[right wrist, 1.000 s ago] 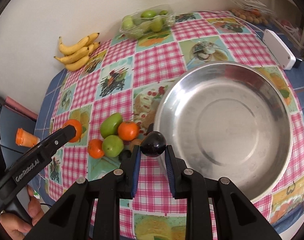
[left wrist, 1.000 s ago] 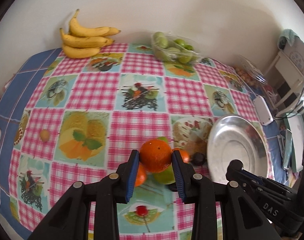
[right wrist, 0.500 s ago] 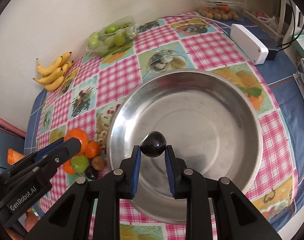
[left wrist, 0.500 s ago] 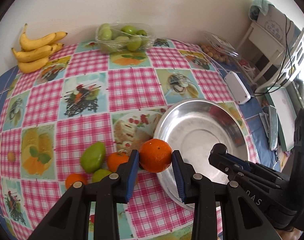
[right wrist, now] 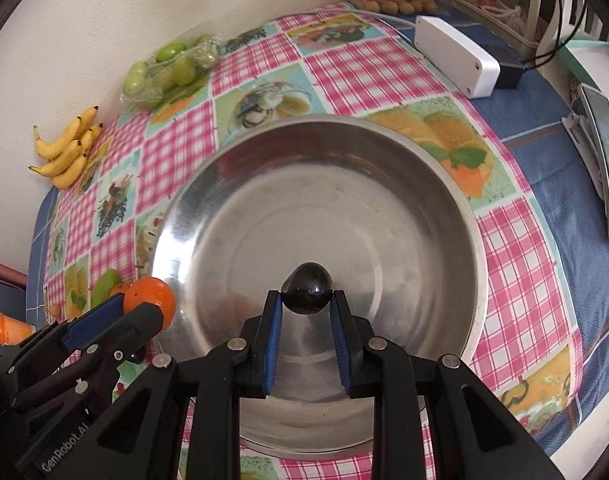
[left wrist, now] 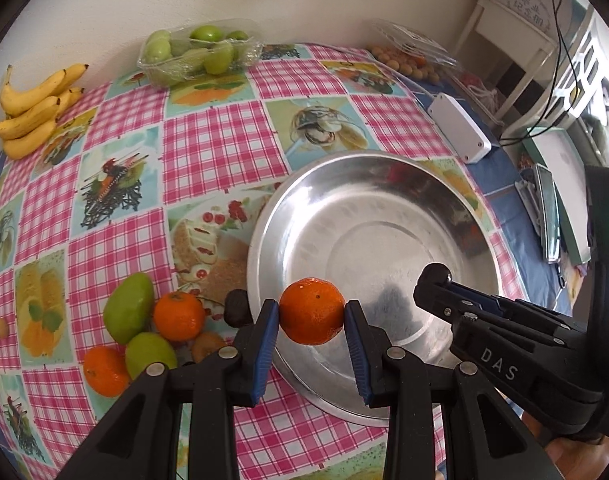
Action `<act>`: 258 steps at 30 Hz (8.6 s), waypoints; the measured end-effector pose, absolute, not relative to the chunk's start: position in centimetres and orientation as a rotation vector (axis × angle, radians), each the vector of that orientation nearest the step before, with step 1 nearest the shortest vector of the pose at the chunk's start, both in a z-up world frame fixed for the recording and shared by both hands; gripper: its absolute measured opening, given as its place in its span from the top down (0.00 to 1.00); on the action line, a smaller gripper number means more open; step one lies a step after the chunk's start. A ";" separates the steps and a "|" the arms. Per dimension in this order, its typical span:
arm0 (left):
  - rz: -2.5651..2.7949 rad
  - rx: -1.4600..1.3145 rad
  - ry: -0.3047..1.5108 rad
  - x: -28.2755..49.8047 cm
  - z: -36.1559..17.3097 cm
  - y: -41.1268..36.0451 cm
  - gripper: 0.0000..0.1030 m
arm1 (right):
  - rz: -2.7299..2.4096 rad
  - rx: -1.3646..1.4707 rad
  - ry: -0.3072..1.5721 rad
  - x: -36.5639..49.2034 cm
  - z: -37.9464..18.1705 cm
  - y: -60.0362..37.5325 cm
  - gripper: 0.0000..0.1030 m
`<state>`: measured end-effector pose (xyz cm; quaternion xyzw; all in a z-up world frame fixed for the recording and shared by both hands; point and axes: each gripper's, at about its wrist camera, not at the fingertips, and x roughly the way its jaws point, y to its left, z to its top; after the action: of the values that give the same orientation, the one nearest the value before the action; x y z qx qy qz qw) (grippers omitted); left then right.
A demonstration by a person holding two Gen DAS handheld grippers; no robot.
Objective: Organize fruits
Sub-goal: 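Carry the plum into the steel bowl with the right tool while the left tool drops the tangerine in, then withdraw both open tools from the steel bowl back toward the fruit, then grasp a small brown round fruit with the left tool while the right tool grasps a green mango, then lower the brown fruit into the steel bowl with the left tool while the right tool releases the mango there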
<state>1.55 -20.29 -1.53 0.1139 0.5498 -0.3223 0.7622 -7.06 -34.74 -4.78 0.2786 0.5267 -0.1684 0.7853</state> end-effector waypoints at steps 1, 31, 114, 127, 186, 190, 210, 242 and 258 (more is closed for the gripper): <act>-0.704 0.251 1.198 1.4 -1.6 -20.4 0.65 | -0.366 0.603 1.148 -7.1 -5.1 -34.7 0.75; -0.693 0.203 1.249 1.9 -1.3 -19.0 0.42 | -0.371 0.560 1.160 -7.1 -4.8 -34.3 0.35; -0.038 -0.270 1.219 16.5 -4.9 12.9 0.18 | -0.014 0.132 1.277 8.6 -5.3 -15.1 0.40; -0.040 -0.272 1.257 17.3 -6.7 13.0 0.48 | 0.003 0.102 1.293 9.7 -5.9 -14.5 0.43; -0.226 -0.111 1.100 14.2 1.0 5.1 0.75 | -0.044 0.255 1.159 5.2 -0.4 -19.3 0.50; -0.261 -0.084 1.093 13.4 1.5 3.1 0.75 | -0.099 0.291 1.134 3.8 0.4 -22.0 0.50; -0.617 0.203 1.099 4.5 2.4 -13.8 0.75 | -0.361 0.474 1.109 -2.7 -0.3 -33.9 0.50; -0.693 0.319 1.196 2.4 -3.2 -21.4 0.75 | -0.412 0.542 1.193 -4.4 -4.6 -37.2 0.49; -0.688 0.308 1.204 2.6 -3.1 -21.2 0.74 | -0.412 0.549 1.202 -4.2 -4.7 -37.0 0.49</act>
<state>2.57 -21.20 -3.06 0.1414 0.5528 -0.3159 0.7580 -4.24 -37.04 -4.70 0.2531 0.5542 -0.1901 0.7698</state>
